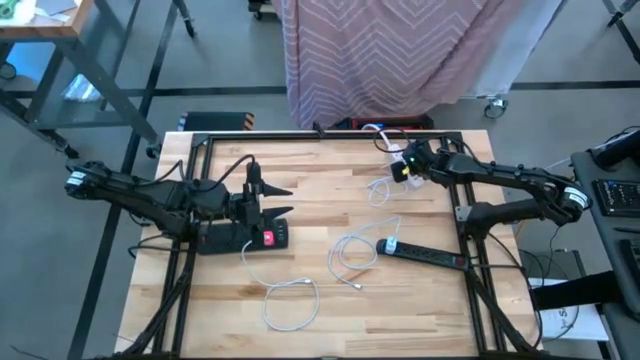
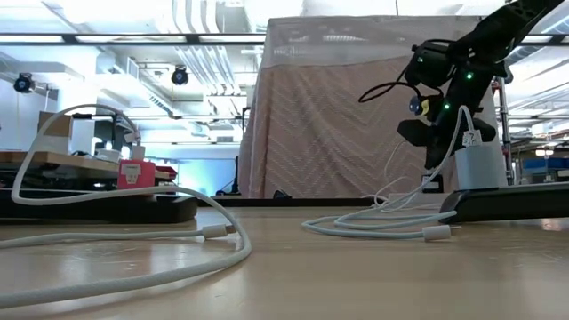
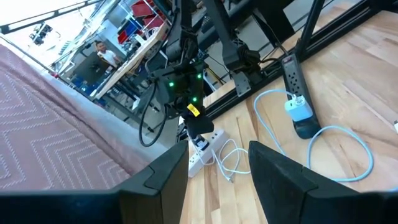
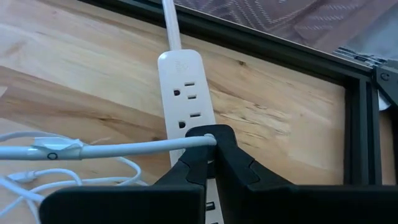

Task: Insert USB
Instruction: Insert the black charger adapter into the white outlet extension

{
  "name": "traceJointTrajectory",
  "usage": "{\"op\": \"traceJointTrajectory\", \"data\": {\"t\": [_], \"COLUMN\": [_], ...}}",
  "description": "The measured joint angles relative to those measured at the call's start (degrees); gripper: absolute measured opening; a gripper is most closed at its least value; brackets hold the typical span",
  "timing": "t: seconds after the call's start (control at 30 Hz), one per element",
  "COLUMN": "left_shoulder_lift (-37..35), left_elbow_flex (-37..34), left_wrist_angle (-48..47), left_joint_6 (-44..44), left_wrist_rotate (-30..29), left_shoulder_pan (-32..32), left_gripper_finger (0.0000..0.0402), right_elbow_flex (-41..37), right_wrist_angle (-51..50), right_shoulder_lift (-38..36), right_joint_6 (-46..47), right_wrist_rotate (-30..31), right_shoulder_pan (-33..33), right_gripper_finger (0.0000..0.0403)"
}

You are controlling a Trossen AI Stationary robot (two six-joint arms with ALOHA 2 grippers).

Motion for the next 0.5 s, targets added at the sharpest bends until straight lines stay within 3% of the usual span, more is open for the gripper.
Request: {"op": "traceJointTrajectory", "data": {"t": [0.17,0.33,0.5], "left_shoulder_lift": [0.00,0.00,0.00], "left_elbow_flex": [0.00,-0.07,-0.09], "left_wrist_angle": [-0.02,-0.06,-0.24], "left_joint_6": [0.00,0.00,-0.01], "left_wrist_rotate": [0.00,0.01,0.02], "left_shoulder_pan": [0.00,0.02,0.02], "left_gripper_finger": [0.0155,0.0155,0.0155], "right_elbow_flex": [0.05,2.66,7.93], "right_wrist_angle": [-0.02,-5.65,-13.51], "right_shoulder_lift": [-0.02,-1.35,-4.09], "right_joint_6": [0.28,-0.42,-0.64], "right_wrist_rotate": [-0.26,-4.53,-4.57], "right_shoulder_pan": [-0.02,0.07,0.47], "right_gripper_finger": [0.0016,0.0083,0.0153]}}
